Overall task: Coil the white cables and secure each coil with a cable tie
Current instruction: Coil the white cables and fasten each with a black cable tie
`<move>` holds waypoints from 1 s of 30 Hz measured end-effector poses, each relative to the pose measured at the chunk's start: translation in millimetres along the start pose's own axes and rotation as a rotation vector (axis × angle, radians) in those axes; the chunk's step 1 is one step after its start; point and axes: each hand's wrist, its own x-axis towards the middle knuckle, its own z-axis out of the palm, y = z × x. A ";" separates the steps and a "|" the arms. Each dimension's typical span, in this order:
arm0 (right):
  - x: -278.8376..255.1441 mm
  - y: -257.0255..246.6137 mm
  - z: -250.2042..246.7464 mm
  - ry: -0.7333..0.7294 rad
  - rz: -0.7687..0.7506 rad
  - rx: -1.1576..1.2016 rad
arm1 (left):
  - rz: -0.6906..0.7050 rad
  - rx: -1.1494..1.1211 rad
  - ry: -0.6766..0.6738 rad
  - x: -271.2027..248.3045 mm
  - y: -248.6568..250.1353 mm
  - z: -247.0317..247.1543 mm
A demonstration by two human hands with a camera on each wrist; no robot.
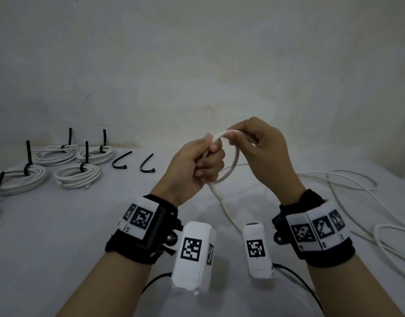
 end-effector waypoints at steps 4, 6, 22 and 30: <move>-1.5 18.7 -5.1 0.001 0.108 -0.002 | 0.135 -0.145 0.029 1.3 2.7 0.0; -5.7 33.9 -7.4 -0.021 0.192 -0.035 | 0.212 -0.241 0.054 1.3 10.9 -3.6; -18.9 27.5 5.0 -0.468 0.103 -0.171 | 0.522 -0.133 0.395 -1.5 38.5 -33.5; -7.3 -25.5 0.7 -0.492 -0.168 -0.200 | 0.352 0.072 0.378 0.9 24.9 -22.0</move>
